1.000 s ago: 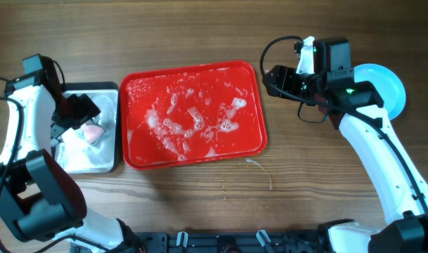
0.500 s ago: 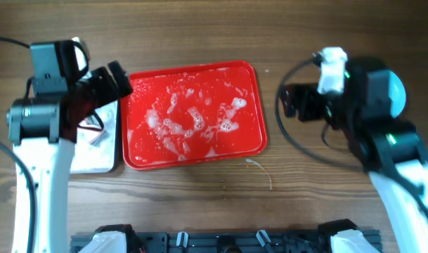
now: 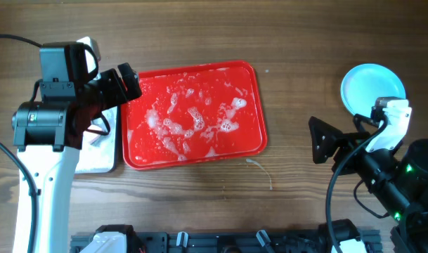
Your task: Clean dirty plates on tray and stack at the side
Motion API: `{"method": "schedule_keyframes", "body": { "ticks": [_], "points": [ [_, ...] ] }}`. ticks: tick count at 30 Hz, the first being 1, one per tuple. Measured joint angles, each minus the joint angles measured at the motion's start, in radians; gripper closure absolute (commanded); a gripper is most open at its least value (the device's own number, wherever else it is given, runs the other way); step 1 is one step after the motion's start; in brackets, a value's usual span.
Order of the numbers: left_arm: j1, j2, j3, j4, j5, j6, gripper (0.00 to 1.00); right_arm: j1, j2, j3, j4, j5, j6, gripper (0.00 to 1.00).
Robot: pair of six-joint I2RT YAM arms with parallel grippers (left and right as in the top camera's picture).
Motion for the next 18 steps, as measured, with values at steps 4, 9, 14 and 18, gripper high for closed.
{"method": "schedule_keyframes", "body": {
  "ticks": [4,9,14,18],
  "points": [
    [0.0,0.0,0.0,0.0,0.0,0.0,0.0,0.0,0.0,-0.041,-0.01,0.133,-0.004,0.0],
    [0.0,0.0,0.0,0.0,0.0,0.0,0.0,-0.098,-0.109,-0.264,0.196,0.219,0.05,0.0],
    [0.0,0.0,0.0,0.0,0.0,0.0,0.0,-0.228,-0.409,-0.666,0.477,0.108,0.063,0.0],
    [0.0,0.0,0.0,0.0,0.0,0.0,0.0,-0.242,-0.585,-0.924,0.665,0.041,0.07,0.0]
  ]
}}
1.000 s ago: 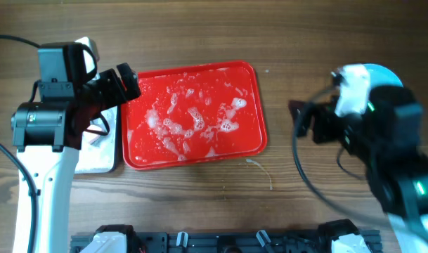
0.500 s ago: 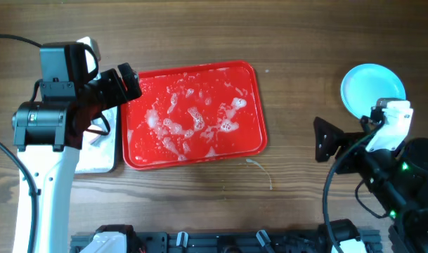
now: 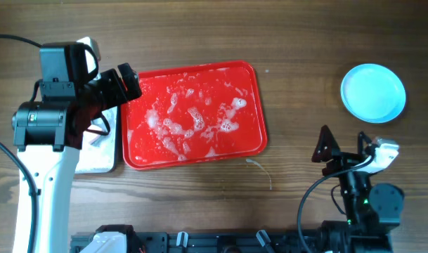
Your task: Clean dirty plates on tray and stack at the side
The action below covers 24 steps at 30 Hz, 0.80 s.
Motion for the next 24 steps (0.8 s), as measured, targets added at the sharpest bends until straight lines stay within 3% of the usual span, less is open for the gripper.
{"method": "schedule_keyframes", "body": {
  "ticks": [5,11,24],
  "points": [
    [0.0,0.0,0.0,0.0,0.0,0.0,0.0,0.014,-0.087,-0.159,0.207,0.004,0.0,0.0],
    [0.0,0.0,0.0,0.0,0.0,0.0,0.0,0.085,-0.09,-0.237,0.329,0.146,0.0,0.0],
    [0.0,0.0,0.0,0.0,0.0,0.0,0.0,0.089,-0.093,-0.271,0.307,0.026,-0.001,0.0]
  ]
}}
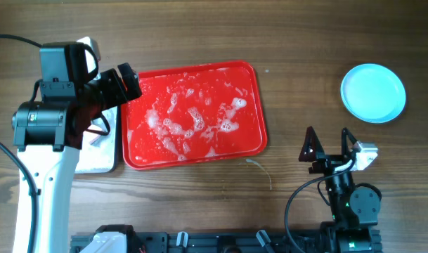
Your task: Clean dirty plates on tray and stack at the side
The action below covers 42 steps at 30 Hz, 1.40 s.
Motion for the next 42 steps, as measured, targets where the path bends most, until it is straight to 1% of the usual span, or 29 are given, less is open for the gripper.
{"method": "schedule_keyframes", "body": {
  "ticks": [14,17,19,21,24,26,27,28,29,33,35,39,42],
  "points": [
    [0.0,0.0,0.0,0.0,-0.001,0.001,0.0,0.0,0.0,0.0,0.0,-0.01,0.0,0.0],
    [-0.007,-0.003,0.0,-0.002,-0.043,0.004,0.0,0.0,0.0,0.0,0.0,-0.01,0.0,0.0],
    [-0.013,-0.027,-0.005,-0.008,-0.066,0.005,0.0,0.0,0.0,0.0,0.0,-0.01,0.0,0.0],
    [-0.023,-0.111,-0.045,0.017,-0.082,0.005,0.0,0.0,-0.001,0.0,0.0,-0.01,0.0,0.0],
    [-0.027,-0.301,-0.208,0.198,-0.088,0.008,0.0,0.0,-0.002,0.0,0.0,-0.01,0.0,0.0],
    [-0.027,-0.467,-0.388,0.384,-0.088,0.009,0.0,0.0,-0.003,0.0,0.0,-0.01,0.0,0.0],
    [-0.027,-0.517,-0.449,0.42,-0.087,0.01,0.0,0.0,-0.003,-0.001,0.0,-0.01,0.0,0.0],
    [-0.027,-0.613,-0.566,0.522,-0.087,0.012,0.0,0.0,-0.003,-0.001,0.0,-0.01,0.0,0.0],
    [-0.027,-0.679,-0.646,0.571,-0.087,0.012,0.0,0.0,-0.003,-0.001,0.0,-0.01,0.0,0.0],
    [-0.027,-0.924,-0.943,0.737,-0.079,0.013,0.0,0.0,-0.003,-0.001,-0.001,-0.01,0.0,0.0],
    [-0.027,-1.014,-1.054,0.822,-0.074,0.012,0.0,0.0,-0.003,-0.001,0.0,-0.01,0.0,0.0],
    [-0.027,-1.151,-1.228,0.949,-0.061,0.012,0.0,0.0,-0.003,-0.001,0.0,-0.01,0.0,0.01],
    [-0.027,-1.201,-1.306,0.996,-0.056,0.012,0.0,0.0,-0.003,-0.001,0.0,-0.01,0.0,0.0]
  ]
}}
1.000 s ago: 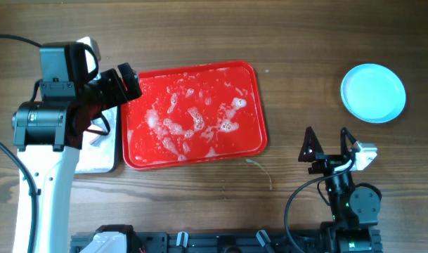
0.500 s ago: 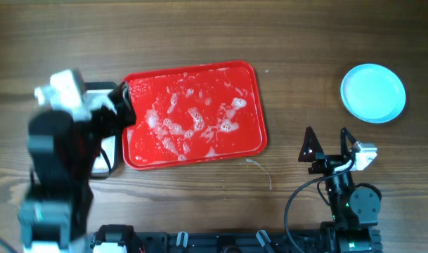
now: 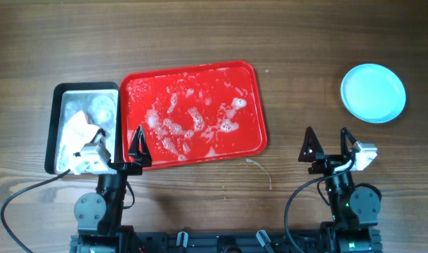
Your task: Clean dirty plates on tray and stack at the side
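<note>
The red tray [image 3: 252, 77] lies mid-table, smeared with white foam and with no plate on it. A light blue plate [image 3: 372, 93] rests on the wood at the far right. My left gripper [image 3: 116, 146] is open near the front edge, just below the tray's left corner, holding nothing. My right gripper [image 3: 328, 145] is also open near the front edge, well below the blue plate and empty.
A black-rimmed metal basin [image 3: 53, 126] sits left of the tray, with a white cloth or sponge [image 3: 76, 130] and foam inside. A small pale streak [image 3: 261, 171] lies on the wood below the tray's right corner.
My left arm was over the basin and the tray's left edge. It is now drawn back to the front edge, leaving the basin in full view. The right arm has not moved.
First my right gripper was beside the blue plate at the far right, while the left arm hung over the basin. Then the right arm was at the front edge, away from the plate. Now the left arm is at the front edge too, and both grippers are open.
</note>
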Motion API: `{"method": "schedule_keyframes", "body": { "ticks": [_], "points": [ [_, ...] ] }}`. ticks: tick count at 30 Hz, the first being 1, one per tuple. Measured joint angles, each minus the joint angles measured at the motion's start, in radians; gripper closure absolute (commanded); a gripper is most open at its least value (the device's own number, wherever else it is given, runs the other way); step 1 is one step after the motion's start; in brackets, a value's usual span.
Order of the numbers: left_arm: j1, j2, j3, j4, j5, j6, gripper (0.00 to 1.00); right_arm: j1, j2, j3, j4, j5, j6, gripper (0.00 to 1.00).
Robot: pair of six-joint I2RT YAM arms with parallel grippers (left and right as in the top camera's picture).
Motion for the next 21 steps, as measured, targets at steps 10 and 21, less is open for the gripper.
{"method": "schedule_keyframes", "body": {
  "ticks": [10,21],
  "points": [
    [0.0,-0.05,-0.085,0.017,0.019,0.0,0.0,0.0,0.0,0.0,0.0,0.0,0.0,0.0],
    [0.0,-0.051,-0.089,-0.043,0.026,0.0,0.0,0.0,0.0,0.0,0.0,0.0,0.0,0.0]
  ]
}}
